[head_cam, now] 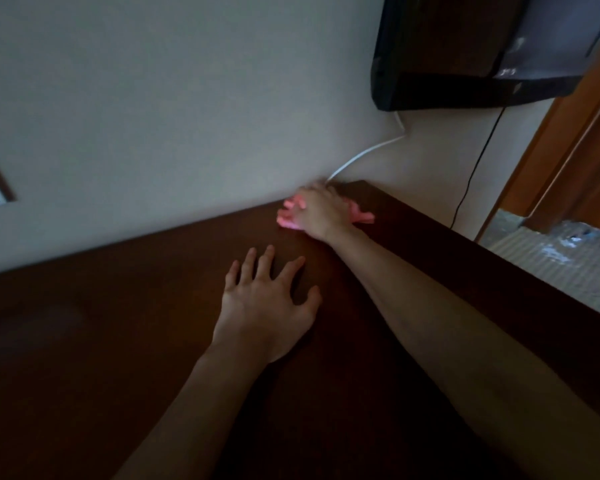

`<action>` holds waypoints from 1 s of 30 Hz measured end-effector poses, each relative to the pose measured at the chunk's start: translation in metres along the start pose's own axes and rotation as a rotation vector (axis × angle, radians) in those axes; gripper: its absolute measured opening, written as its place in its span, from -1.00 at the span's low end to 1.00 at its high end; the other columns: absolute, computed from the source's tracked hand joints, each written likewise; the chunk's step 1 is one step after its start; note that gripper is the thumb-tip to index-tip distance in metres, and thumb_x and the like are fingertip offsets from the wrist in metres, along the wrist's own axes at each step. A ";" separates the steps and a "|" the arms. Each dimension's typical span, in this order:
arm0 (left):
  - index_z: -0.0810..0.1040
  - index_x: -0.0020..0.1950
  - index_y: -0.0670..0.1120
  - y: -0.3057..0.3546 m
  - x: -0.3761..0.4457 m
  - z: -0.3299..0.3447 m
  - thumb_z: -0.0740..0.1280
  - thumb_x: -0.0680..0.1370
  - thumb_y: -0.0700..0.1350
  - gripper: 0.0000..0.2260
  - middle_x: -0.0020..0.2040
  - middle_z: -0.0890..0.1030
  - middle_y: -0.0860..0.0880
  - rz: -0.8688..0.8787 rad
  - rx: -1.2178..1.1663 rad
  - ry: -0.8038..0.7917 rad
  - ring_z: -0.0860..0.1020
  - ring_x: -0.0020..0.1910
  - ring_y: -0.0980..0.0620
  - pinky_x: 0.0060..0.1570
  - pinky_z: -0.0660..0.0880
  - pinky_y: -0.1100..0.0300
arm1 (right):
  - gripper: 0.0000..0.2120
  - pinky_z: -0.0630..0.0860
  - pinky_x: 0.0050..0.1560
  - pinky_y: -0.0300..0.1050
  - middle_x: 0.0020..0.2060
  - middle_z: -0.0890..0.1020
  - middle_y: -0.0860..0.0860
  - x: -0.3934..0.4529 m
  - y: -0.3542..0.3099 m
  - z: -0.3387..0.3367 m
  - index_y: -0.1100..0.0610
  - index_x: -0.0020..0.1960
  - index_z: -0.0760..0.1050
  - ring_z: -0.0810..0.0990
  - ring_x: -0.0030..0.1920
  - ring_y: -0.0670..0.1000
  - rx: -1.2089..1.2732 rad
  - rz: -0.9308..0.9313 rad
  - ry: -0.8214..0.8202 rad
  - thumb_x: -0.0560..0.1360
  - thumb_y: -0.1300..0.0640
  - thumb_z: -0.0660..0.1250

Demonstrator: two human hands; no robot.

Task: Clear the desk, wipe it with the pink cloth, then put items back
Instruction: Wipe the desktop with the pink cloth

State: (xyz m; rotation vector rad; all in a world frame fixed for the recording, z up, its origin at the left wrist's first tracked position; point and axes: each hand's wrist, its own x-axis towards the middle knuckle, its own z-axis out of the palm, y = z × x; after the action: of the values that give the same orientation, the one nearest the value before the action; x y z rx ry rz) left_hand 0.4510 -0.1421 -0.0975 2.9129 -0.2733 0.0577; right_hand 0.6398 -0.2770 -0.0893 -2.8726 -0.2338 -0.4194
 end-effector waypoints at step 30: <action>0.01 0.61 0.30 -0.001 0.003 0.004 -0.07 0.58 0.40 -0.40 0.67 -0.02 -0.02 0.004 -0.018 0.020 -0.12 0.64 -0.06 0.59 -0.14 -0.07 | -0.86 0.53 0.11 -0.23 0.09 0.65 -0.06 -0.035 0.125 -0.043 -0.06 -0.15 0.60 0.63 0.02 -0.28 0.200 -0.110 -0.018 0.59 0.02 0.37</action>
State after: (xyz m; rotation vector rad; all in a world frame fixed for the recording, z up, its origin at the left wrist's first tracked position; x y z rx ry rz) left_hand 0.4540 -0.1426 -0.1016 2.8918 -0.2753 0.0845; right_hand 0.6191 -0.4117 -0.0846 -2.6766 -0.4134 -0.3669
